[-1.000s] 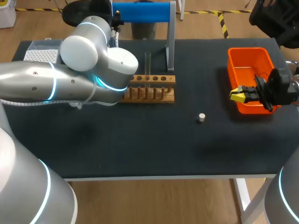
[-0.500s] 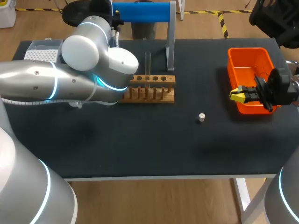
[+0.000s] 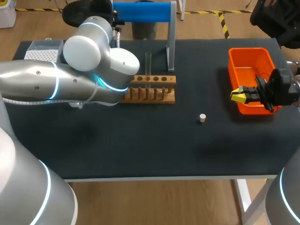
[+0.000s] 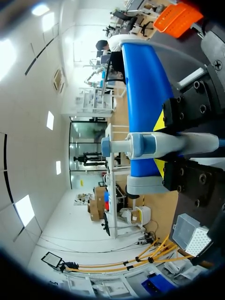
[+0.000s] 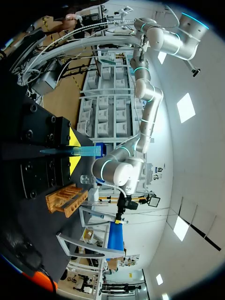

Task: Invert the test tube, pick up the pipette, mount the tip to pipette, aspirate from beaker and dispense into the tube, eject the tip, return the pipette, and cap with the stopper.

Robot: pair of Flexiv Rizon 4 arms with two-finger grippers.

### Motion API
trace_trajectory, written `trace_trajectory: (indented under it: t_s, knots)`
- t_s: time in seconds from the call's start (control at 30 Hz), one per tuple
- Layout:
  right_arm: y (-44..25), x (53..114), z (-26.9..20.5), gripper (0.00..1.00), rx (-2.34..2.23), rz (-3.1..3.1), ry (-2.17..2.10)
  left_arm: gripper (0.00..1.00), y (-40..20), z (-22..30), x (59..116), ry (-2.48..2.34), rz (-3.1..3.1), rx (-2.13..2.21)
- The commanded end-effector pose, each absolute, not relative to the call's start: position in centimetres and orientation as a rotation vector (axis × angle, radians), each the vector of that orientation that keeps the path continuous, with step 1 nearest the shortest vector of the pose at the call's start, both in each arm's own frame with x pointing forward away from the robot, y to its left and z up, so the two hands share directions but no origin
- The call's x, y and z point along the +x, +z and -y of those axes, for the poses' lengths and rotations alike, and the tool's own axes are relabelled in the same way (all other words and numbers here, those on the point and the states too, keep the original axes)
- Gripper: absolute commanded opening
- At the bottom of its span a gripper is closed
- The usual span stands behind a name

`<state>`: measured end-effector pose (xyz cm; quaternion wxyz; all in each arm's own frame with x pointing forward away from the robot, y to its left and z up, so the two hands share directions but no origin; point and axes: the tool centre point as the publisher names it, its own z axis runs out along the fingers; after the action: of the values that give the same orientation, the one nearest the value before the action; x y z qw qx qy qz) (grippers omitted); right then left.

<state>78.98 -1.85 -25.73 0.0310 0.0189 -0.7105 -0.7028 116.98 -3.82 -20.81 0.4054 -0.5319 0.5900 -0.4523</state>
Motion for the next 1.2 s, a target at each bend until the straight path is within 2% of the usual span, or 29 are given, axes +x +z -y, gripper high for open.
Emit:
trace_trajectory:
  t_s: [0.03, 0.73, 1.2]
  knots:
    - [-25.7, 78.9, 1.9, 0.0, 0.058, 2.191, -2.165, 0.0, -20.9, 4.1, 117.1, -1.135, -1.483, -1.347]
    - [-25.7, 78.9, 1.9, 0.0, 0.058, 2.191, -2.165, 0.0, -16.4, 3.3, 115.6, -1.141, -1.468, -1.276]
    - [-25.7, 78.9, 1.9, 0.0, 0.058, 2.191, -2.165, 0.0, -13.5, 2.9, 110.0, -1.343, -1.691, -1.09]
